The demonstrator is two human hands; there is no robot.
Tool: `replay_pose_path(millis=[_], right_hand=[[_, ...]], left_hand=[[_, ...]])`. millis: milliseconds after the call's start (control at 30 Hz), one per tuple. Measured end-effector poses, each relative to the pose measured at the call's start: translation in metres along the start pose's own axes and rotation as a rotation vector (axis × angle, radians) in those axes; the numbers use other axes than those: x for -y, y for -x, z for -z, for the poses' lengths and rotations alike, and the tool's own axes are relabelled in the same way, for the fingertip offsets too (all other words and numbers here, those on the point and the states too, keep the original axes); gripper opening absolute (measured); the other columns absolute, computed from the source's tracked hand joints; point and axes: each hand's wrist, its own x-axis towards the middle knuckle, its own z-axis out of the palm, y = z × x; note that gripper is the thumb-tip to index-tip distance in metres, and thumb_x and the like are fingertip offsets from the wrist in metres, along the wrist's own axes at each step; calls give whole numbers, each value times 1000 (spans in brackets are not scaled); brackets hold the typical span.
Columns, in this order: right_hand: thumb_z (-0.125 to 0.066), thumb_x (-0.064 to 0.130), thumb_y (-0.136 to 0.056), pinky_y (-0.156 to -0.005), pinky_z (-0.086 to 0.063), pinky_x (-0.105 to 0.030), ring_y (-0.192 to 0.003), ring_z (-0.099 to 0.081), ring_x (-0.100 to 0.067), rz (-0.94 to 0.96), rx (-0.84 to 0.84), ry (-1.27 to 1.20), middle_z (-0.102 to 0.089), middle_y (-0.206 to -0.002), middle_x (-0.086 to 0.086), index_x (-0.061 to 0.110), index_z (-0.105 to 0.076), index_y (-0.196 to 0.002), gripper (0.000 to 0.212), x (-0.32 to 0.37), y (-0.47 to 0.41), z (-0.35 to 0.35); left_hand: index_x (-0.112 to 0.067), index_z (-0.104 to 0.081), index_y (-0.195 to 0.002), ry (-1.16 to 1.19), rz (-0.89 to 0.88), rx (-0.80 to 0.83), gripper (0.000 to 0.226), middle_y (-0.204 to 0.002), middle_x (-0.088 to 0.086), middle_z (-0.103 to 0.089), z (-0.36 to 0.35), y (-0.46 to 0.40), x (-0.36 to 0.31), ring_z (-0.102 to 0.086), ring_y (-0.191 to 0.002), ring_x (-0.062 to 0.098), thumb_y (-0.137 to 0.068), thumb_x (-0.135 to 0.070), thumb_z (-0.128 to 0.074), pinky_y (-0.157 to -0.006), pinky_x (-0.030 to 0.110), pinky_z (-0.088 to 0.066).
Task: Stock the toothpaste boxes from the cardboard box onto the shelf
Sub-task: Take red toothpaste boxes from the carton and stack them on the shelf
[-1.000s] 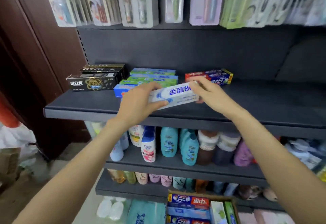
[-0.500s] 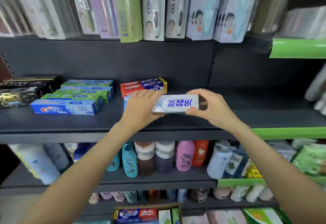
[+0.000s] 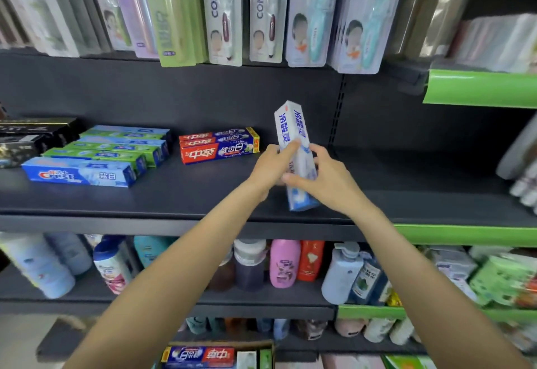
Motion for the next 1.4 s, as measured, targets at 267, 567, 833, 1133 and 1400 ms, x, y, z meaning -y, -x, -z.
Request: replay_pose_path(millis=[267, 567, 833, 1133, 1400], right_hand=[[-57, 6, -83, -91, -44, -39, -113, -51, -34, 2, 5, 508, -53, -126, -12, 27, -41, -137, 60, -41, -90, 36], [-47, 0, -86, -99, -35, -38, -116, -38, -31, 173, -12, 730, -47, -130, -6, 22, -59, -118, 41, -66, -178, -11], [-47, 15, -92, -90, -44, -43, -115, -49, -39, -13, 33, 660, -38, -135, -15, 10, -38, -139, 48, -51, -177, -56], [-49, 30, -94, -97, -37, -34, -127, -38, -23, 111, -4, 511, -43, -139, -1, 21, -43, -137, 44, -8, -65, -50], [-55, 12, -85, -70, -53, -35, -88, -65, -22, 381, -197, 178, -68, -97, 1, 16, -65, -107, 25, 5, 85, -103]], left_hand=[[-24, -58, -123, -580, -389, -197, 31, -119, -5, -64, 57, -24, 35, -59, -108, 12, -93, -30, -52, -92, 29, -46], [-15, -40, -141, -1275, -439, -269, 52, -146, 4, -41, 135, -88, 68, -33, -134, 27, -90, -11, -48, -109, 41, -26], [-19, -34, -144, -1437, -439, -299, 62, -147, 3, -40, 154, -105, 77, -37, -134, 25, -87, -5, -50, -110, 37, -24], [-14, -57, -124, -1168, -593, -486, 41, -114, 9, -63, 134, -56, 57, -54, -109, 32, -83, -14, -57, -88, 40, -41], [-21, -63, -112, -627, -687, -38, 30, -85, -17, -67, 110, 113, 87, -65, -86, 6, -97, -33, -40, -78, 31, -51]])
